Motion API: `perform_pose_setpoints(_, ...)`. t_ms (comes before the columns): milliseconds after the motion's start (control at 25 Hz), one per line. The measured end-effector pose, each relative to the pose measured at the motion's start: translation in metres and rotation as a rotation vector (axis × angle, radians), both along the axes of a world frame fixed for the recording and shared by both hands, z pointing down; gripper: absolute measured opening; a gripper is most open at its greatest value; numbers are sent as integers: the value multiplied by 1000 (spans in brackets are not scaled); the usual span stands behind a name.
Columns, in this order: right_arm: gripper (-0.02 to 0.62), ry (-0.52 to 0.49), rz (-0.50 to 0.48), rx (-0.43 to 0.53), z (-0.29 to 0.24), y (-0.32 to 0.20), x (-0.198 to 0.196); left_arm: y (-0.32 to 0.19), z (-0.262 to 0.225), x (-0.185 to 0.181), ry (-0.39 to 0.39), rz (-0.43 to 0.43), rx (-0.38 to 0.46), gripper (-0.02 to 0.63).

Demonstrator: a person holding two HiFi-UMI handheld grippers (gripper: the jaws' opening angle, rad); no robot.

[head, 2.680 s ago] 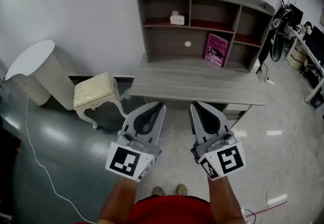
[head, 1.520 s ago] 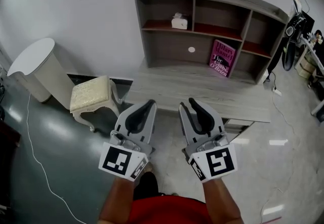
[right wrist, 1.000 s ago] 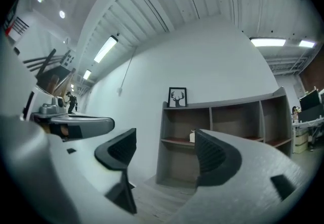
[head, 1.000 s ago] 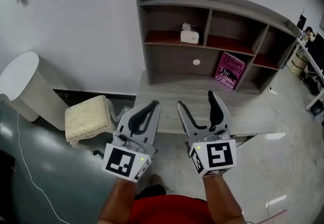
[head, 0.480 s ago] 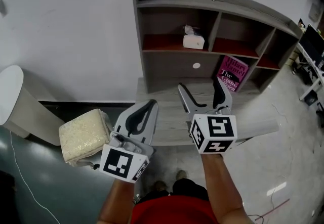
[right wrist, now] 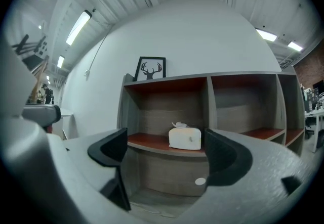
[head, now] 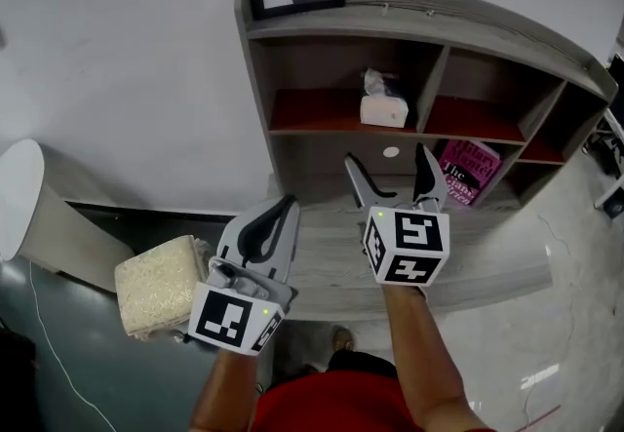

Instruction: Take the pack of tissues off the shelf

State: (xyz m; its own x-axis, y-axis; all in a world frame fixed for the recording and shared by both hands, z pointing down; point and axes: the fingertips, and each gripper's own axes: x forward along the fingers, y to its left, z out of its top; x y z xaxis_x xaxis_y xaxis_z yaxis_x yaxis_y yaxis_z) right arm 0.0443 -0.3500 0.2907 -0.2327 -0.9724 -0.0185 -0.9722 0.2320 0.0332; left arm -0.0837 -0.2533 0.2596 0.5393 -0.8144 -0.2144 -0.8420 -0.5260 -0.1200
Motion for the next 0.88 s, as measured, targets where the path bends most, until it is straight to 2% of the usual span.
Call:
perform_pose_setpoints(360, 470, 5, 32, -54, 15, -80, 13, -62, 4, 5, -1, -37, -18, 9)
perform_pose_setpoints(640, 522, 13, 93, -100, 22, -121, 13, -95, 6, -8, 3, 2, -28, 9)
perform_pose_setpoints(880, 532, 38, 157, -149, 33, -146, 22, -115, 12, -10, 13, 48, -39, 9)
